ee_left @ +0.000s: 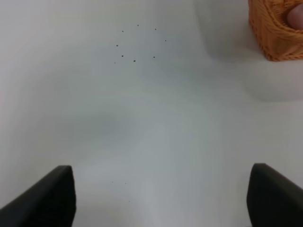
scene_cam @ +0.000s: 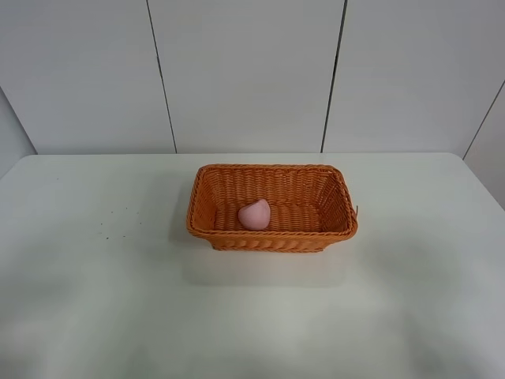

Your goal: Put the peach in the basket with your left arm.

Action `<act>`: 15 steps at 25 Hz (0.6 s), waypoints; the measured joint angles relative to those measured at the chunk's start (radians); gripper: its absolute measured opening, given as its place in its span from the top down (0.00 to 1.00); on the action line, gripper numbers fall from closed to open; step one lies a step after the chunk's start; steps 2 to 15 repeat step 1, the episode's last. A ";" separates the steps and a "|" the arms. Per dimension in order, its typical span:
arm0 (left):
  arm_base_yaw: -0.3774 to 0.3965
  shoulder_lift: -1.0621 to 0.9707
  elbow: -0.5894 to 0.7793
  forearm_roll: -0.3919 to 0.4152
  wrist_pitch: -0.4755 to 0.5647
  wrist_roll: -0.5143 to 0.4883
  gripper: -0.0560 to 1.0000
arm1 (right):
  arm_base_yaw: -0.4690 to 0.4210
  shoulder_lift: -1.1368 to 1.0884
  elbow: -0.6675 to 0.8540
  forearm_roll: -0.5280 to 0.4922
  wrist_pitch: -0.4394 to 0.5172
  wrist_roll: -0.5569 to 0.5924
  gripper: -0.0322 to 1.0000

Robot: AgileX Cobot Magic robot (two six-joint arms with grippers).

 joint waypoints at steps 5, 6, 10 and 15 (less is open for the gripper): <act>0.000 0.000 0.000 0.000 0.000 0.000 0.15 | 0.000 0.000 0.000 0.001 0.000 0.000 0.30; 0.000 0.000 0.000 0.000 0.000 0.000 0.15 | 0.000 0.000 0.000 0.001 0.000 0.000 0.30; 0.000 0.000 0.000 0.000 0.000 0.000 0.15 | 0.000 0.000 0.000 0.001 0.000 0.000 0.30; 0.000 0.000 0.000 0.000 0.000 0.000 0.15 | 0.000 0.000 0.000 0.001 0.000 0.000 0.30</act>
